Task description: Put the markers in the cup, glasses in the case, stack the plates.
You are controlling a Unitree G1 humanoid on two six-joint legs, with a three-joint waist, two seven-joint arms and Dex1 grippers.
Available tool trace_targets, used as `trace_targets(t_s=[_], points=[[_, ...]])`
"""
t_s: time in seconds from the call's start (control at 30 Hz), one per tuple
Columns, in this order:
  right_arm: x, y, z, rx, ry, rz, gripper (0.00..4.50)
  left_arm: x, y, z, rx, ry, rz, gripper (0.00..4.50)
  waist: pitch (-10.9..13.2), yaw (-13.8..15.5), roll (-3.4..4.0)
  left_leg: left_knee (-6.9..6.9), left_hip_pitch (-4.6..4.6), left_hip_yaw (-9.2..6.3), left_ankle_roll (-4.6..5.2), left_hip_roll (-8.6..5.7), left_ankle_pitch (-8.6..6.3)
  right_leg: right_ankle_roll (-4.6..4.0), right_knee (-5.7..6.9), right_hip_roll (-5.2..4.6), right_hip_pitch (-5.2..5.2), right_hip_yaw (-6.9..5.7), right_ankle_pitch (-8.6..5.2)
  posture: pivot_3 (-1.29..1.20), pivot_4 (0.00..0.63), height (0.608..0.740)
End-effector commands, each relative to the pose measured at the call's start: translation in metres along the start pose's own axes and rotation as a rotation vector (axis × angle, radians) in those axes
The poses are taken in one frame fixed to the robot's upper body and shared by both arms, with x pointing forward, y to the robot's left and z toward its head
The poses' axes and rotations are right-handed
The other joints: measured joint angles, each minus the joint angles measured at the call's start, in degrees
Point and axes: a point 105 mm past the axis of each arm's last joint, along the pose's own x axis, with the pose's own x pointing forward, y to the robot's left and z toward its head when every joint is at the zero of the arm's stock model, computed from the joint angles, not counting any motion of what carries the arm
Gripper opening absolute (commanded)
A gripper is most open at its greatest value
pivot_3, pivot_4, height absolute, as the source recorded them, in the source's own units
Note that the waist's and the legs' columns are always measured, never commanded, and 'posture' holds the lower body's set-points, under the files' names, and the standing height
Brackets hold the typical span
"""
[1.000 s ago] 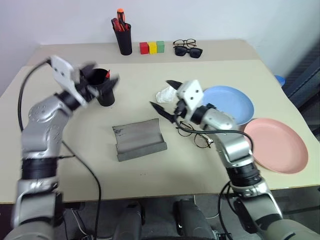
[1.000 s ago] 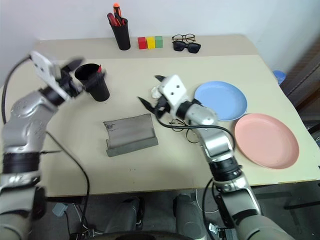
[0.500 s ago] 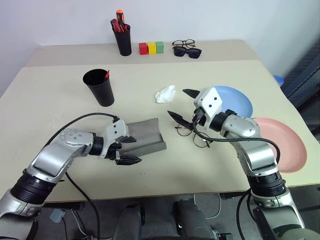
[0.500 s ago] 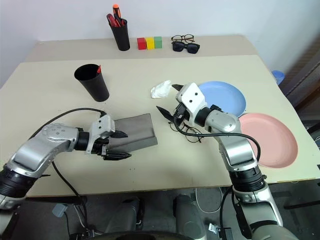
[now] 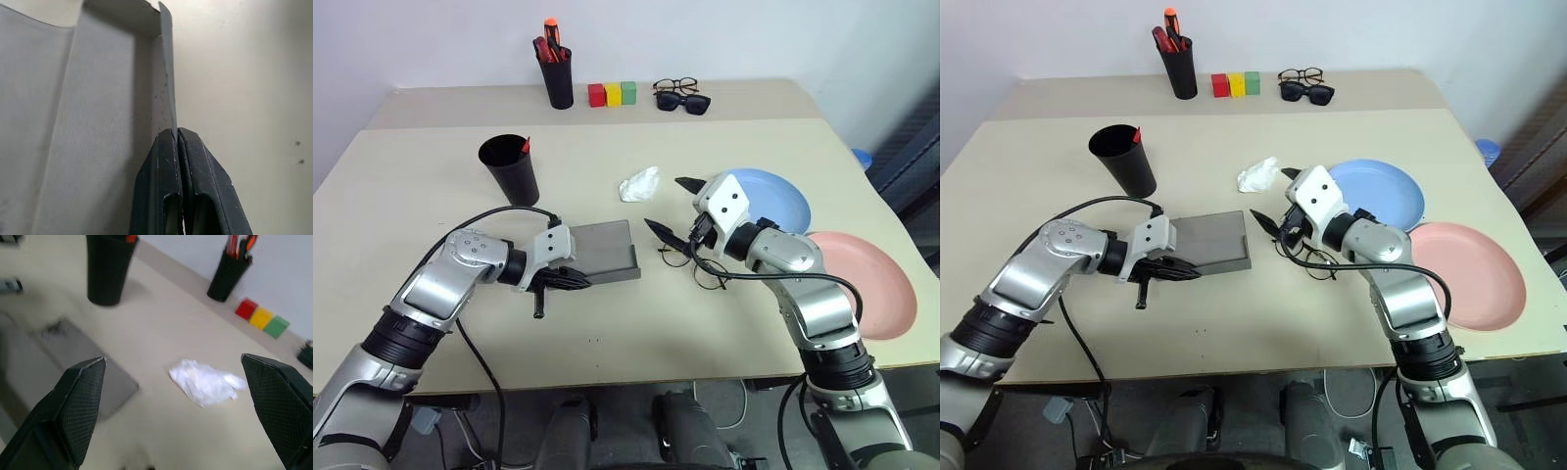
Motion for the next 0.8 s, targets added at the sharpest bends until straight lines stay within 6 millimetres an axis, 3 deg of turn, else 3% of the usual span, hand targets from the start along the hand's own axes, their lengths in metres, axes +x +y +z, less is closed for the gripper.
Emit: trace_targets(t_s=[0.03, 0.1, 0.27, 0.5, 0.67, 0.8], points=[[-0.006, -0.009, 0.003, -0.031, 0.039, -0.006, 4.5, 0.0, 0.001, 0.006, 0.047, -0.002, -0.039, 0.04, 0.0, 0.0, 0.0, 0.0, 0.0, 0.0, 0.0, 0.0, 0.0, 0.0, 0.0, 0.0, 0.0, 0.0, 0.0, 0.0, 0.15, 0.74], [-0.011, -0.01, -0.004, -0.045, 0.106, 0.013, 4.5, 0.001, 0.002, 0.007, 0.042, -0.013, -0.056, 0.04, 0.0, 0.0, 0.0, 0.01, -0.01, 0.01, 0.01, 0.0, 0.0, 0.0, 0.0, 0.01, 0.0, 0.0, 0.0, 0.0, 0.15, 0.74], [-0.022, -0.006, -0.013, 0.005, 0.182, 0.033, 4.5, 0.0, 0.013, 0.017, 0.041, -0.076, 0.023, 2.24, 0.0, 0.0, 0.0, 0.03, -0.01, -0.02, 0.02, 0.01, -0.01, 0.0, 0.0, 0.01, 0.02, -0.01, 0.0, 0.0, 0.15, 0.74], [-0.037, 0.006, -0.023, 0.069, 0.273, 0.058, 4.5, -0.027, 0.024, 0.026, 0.001, -0.193, 0.168, 2.24, 0.0, -0.2, 0.0, 0.06, 0.0, -0.12, 0.04, 0.03, -0.02, 0.0, 0.02, 0.0, 0.02, 0.01, 0.0, 0.0, 0.15, 0.74], [-0.044, 0.005, -0.038, 0.076, 0.369, 0.039, 4.5, -0.048, 0.017, 0.018, -0.055, -0.236, 0.285, 2.24, 0.0, -0.1, 0.0, 0.07, 0.0, -0.1, 0.06, 0.04, -0.03, 0.01, 0.0, -0.04, 0.02, 0.03, 0.0, 0.0, 0.15, 0.74], [-0.044, 0.001, -0.047, 0.061, 0.418, 0.015, 4.5, -0.047, 0.004, 0.009, -0.119, -0.251, 0.34, 2.24, 0.0, 0.0, 0.0, 0.09, 0.01, -0.11, 0.08, 0.06, -0.04, 0.01, -0.01, -0.06, 0.07, 0.02, 0.0, 0.0, 0.15, 0.74]])
